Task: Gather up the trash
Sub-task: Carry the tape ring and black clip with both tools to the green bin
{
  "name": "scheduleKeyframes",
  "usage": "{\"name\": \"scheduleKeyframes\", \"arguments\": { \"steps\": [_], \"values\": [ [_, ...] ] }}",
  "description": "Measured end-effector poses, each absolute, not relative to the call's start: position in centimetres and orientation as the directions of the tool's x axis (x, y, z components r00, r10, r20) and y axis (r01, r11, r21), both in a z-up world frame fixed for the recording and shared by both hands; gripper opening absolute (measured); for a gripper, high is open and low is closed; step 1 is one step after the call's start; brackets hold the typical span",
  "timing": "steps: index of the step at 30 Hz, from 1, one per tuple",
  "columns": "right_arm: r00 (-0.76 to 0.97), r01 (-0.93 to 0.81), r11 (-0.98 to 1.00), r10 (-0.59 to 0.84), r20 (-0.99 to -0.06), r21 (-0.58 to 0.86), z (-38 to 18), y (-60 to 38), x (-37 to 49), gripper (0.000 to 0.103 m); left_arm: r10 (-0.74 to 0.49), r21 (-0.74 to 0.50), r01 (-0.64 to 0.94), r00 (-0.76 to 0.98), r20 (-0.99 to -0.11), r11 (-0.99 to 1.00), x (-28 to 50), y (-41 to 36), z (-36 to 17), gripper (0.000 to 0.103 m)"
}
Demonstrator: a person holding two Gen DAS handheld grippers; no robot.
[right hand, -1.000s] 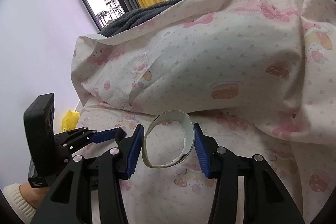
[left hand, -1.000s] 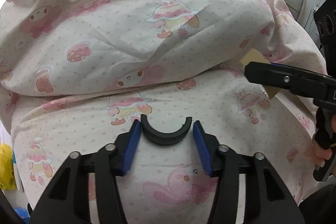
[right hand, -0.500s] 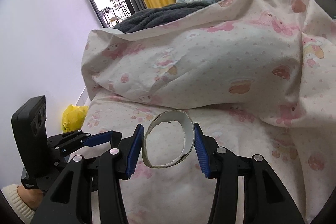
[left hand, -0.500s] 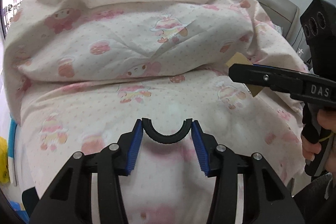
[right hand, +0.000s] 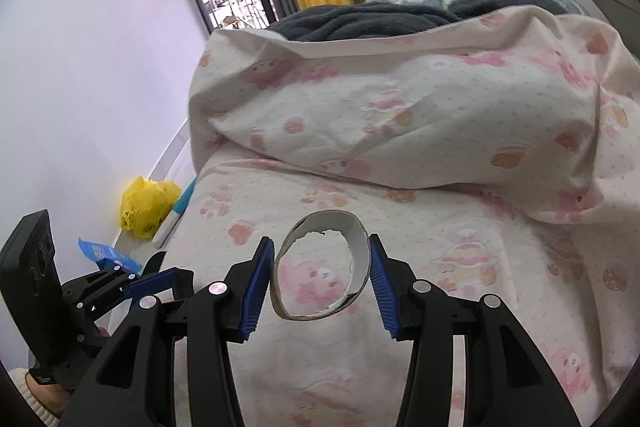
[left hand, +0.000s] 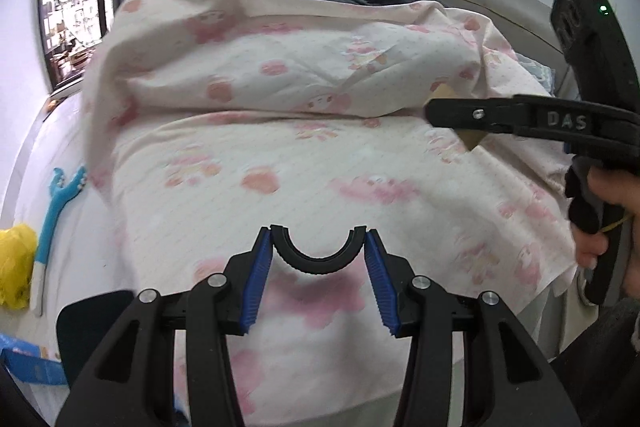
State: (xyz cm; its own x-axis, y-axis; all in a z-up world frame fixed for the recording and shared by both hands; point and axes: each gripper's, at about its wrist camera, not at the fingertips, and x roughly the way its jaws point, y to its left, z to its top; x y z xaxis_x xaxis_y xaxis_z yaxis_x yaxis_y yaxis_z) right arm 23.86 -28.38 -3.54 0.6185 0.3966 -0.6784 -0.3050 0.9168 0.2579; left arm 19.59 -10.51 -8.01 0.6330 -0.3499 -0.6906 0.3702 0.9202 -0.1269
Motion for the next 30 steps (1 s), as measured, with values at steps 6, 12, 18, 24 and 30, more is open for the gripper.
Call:
{"name": "scheduleKeyframes", "arguments": {
  "steps": [6,12,18,24,30],
  "values": [
    [0.604,-0.336,0.908,0.412,-0.683,0.251,-3.0,-25.2,22.7,0.048,-0.306,-0.126,0.305,0.662,-0.684,0.944,18.9,-6.8,-8.1,0.05],
    [0.582,-0.39,0.89,0.436,-0.686,0.235,-2.4,-20.8,22.1,0.048,-0.247,-0.128,0.223,0.67,-0.699,0.966,18.8,-2.4,-8.8,0.05],
    [0.557,-0.453,0.862,0.473,-0.682,0.228,-2.0,-16.0,21.5,0.048,-0.177,-0.128,0.122,0.666,-0.725,0.984,18.8,2.8,-9.7,0.05],
    [0.517,-0.525,0.823,0.51,-0.688,0.216,-1.9,-10.6,20.9,0.048,-0.134,-0.138,0.045,0.642,-0.755,0.989,18.6,7.2,-11.1,0.05],
    [0.475,-0.576,0.79,0.534,-0.699,0.213,-2.4,-6.0,20.7,0.048,-0.094,-0.129,-0.02,0.576,-0.812,0.991,18.1,11.4,-13.5,0.05]
  ]
}}
